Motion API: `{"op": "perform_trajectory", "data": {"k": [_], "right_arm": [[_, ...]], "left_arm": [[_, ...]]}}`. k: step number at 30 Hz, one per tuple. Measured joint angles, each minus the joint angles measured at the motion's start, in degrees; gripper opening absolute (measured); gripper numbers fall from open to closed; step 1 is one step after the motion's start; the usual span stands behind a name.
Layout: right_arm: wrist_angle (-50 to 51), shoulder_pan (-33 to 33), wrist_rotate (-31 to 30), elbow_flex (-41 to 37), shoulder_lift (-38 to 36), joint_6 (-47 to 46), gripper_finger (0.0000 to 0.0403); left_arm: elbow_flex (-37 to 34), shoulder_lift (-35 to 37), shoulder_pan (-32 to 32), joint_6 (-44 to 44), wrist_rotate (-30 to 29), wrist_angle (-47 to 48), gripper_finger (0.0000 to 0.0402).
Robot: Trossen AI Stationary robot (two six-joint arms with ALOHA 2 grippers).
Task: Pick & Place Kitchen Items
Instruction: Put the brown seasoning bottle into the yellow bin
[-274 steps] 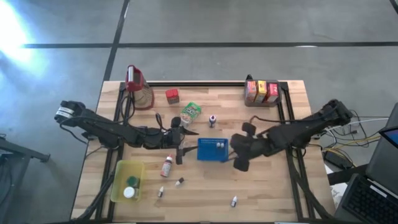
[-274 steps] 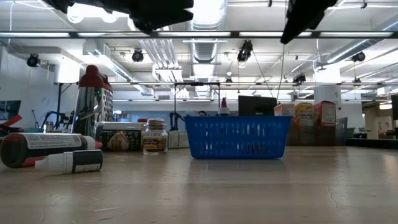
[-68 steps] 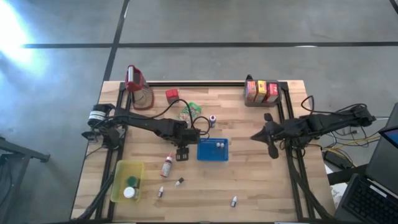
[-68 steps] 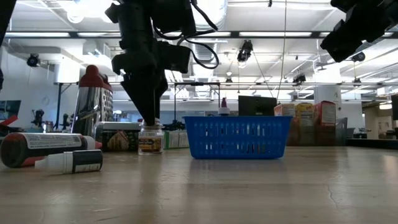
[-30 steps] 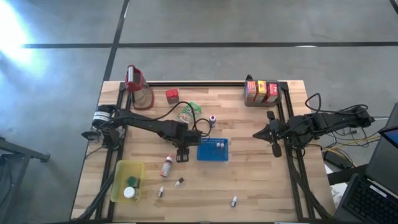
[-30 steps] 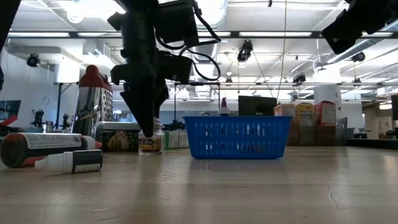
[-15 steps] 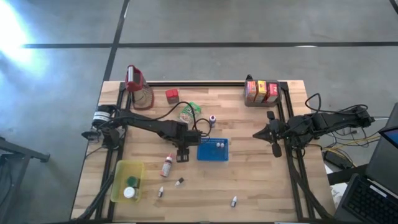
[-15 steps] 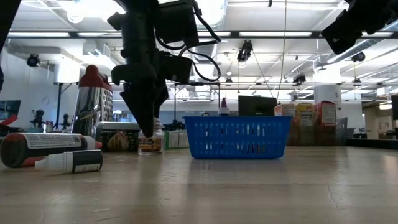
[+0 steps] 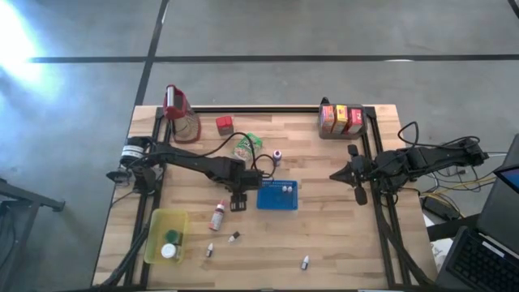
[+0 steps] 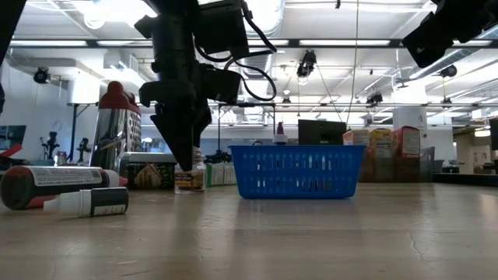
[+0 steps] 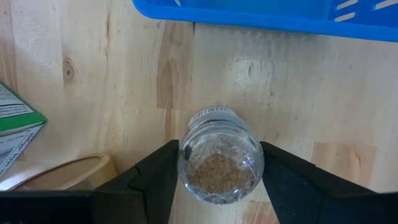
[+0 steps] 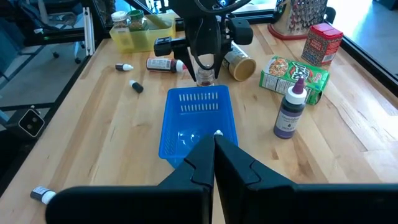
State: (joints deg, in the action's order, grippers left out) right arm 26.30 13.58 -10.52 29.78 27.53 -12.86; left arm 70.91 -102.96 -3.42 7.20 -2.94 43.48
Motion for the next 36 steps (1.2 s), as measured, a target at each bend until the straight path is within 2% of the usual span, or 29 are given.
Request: {"op": "perform_trajectory", "data": {"k": [7, 10, 14, 18, 22, 36], "right_arm": [[-0.02, 0.00, 0.02, 0.00, 0.00, 0.00, 0.0008], [-0.01, 0.00, 0.02, 0.00, 0.00, 0.00, 0.0008], [-0.02, 0.00, 0.02, 0.00, 0.00, 0.00, 0.0008], [-0.02, -0.01, 0.02, 0.00, 0.00, 0.00, 0.0008], [-0.02, -0.02, 0.02, 0.00, 0.00, 0.00, 0.0008], [0.00, -0.02, 0.02, 0.00, 0.00, 0.00, 0.0008]], "left_arm": [[0.00, 0.02, 0.00, -0.28, 0.04, 0.03, 0.0228], [0.00, 0.11, 0.00, -0.62, -0.03, 1.14, 0.0249], [0.00, 0.13, -0.02, 1.93, -4.38, 3.70, 0.0281], [0.00, 0.28, -0.02, 2.89, -3.74, 4.48, 0.0297], [0.00, 0.66, -0.02, 2.89, -2.05, 4.44, 0.0299], [1.09, 3.03, 0.00, 2.79, -2.03, 4.49, 0.0296]]}}
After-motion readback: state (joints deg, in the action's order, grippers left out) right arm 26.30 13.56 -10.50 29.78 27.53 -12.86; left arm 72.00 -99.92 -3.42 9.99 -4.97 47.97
